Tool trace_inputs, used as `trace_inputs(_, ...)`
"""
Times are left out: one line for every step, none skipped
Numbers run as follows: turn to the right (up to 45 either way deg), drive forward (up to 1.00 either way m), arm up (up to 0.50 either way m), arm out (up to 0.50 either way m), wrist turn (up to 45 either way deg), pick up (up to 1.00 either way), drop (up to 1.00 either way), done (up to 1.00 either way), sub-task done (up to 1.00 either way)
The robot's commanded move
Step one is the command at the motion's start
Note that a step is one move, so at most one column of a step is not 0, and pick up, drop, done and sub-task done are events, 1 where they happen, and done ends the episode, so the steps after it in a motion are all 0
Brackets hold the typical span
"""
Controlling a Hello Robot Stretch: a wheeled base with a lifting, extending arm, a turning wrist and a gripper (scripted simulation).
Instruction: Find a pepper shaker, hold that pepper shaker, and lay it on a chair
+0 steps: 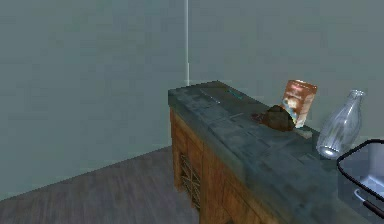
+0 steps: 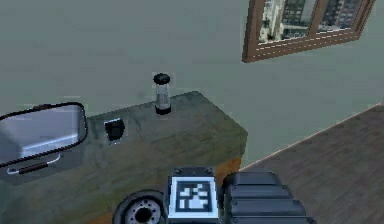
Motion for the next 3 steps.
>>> trace_inputs(0.0, 0.0, 0.0, 0.5, 0.0, 0.0, 0.0, 0.0, 0.0)
trace_inputs(0.0, 0.0, 0.0, 0.0, 45.0, 0.0, 0.0, 0.0, 0.0)
trace_inputs(0.0, 0.0, 0.0, 0.0, 45.0, 0.0, 0.0, 0.0, 0.0)
